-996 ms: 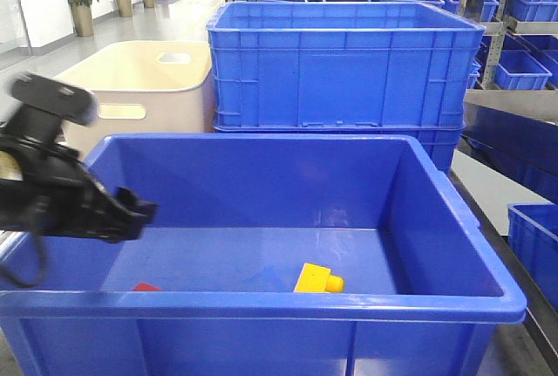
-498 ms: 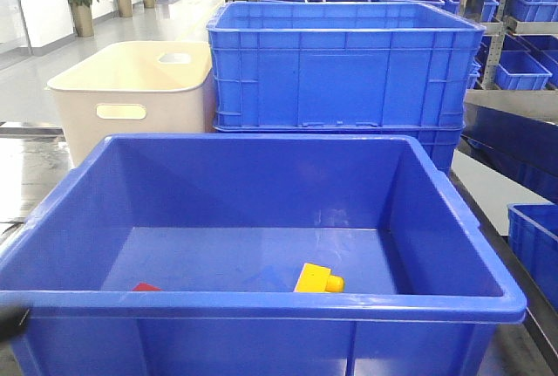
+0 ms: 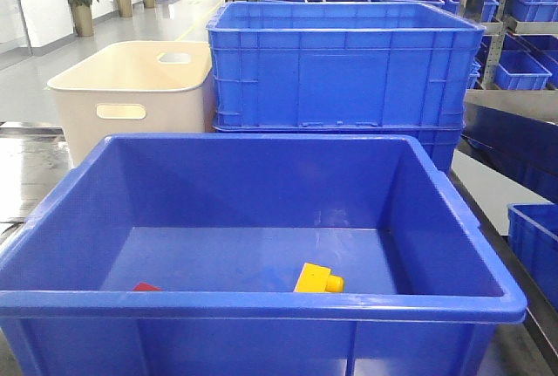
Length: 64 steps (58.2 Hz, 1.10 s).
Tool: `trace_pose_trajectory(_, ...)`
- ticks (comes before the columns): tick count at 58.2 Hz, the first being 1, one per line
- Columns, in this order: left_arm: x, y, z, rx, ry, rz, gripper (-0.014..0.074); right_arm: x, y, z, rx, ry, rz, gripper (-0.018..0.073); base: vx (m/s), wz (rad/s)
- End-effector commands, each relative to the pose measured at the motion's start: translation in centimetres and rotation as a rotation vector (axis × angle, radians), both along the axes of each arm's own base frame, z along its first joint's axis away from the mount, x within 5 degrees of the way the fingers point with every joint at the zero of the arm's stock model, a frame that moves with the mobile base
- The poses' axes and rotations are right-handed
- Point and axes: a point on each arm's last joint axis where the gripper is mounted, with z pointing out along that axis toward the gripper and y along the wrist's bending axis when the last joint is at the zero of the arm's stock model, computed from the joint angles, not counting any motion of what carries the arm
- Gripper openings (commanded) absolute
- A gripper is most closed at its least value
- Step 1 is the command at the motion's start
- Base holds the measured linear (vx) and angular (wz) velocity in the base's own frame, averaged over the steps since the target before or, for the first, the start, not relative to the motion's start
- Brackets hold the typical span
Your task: Pick red and yellow blocks into blue bin
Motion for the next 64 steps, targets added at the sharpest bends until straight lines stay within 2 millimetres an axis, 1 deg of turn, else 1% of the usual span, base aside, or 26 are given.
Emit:
trace_pose_trajectory(1,0.35,-0.14,1.38,-0.051,-0.090,0.008,0.0498,0.23,0.04,1.39,0.036,-0.077,-0.009,0.0365,0.00,0.00)
trace_pose_trajectory(11,0.45,-0.16,1.58,-0.061,-0.113,0.010,0.0347,0.15,0.03,1.26,0.029,-0.062,-0.005,0.0174,0.00,0.00)
trace_pose_trajectory(15,0.47,-0.17,1.63,-0.063,-0.118,0.011,0.0269,0.13,0.03,1.22,0.027,-0.058,-0.005,0.0090,0.00,0.00)
trace_pose_trajectory(22,0.50,-0.17,1.70,-0.066,-0.125,0.012,0.0164,0.13,0.03,1.22,0.027,-0.058,-0.005,-0.0013,0.00,0.00)
trace_pose_trajectory(30,0.50,-0.17,1.70,-0.066,-0.126,0.012,0.0071,0.13,0.01,1.20,0.024,-0.057,-0.006,-0.0016,0.00,0.00)
trace_pose_trajectory(39,0.50,-0.17,1.70,-0.067,-0.125,0.012,0.0018,0.07,0.00,1.11,0.018,-0.047,-0.003,-0.0013,0.00,0.00)
trace_pose_trajectory(43,0.49,-0.18,1.68,-0.067,-0.123,0.011,0.0007,0.07,0.00,1.11,0.018,-0.047,-0.003,-0.0013,0.00,0.00)
trace_pose_trajectory(64,0.48,-0.18,1.67,-0.067,-0.121,0.011,0.0006,0.07,0.00,1.11,0.018,-0.047,-0.003,-0.0013,0.00,0.00)
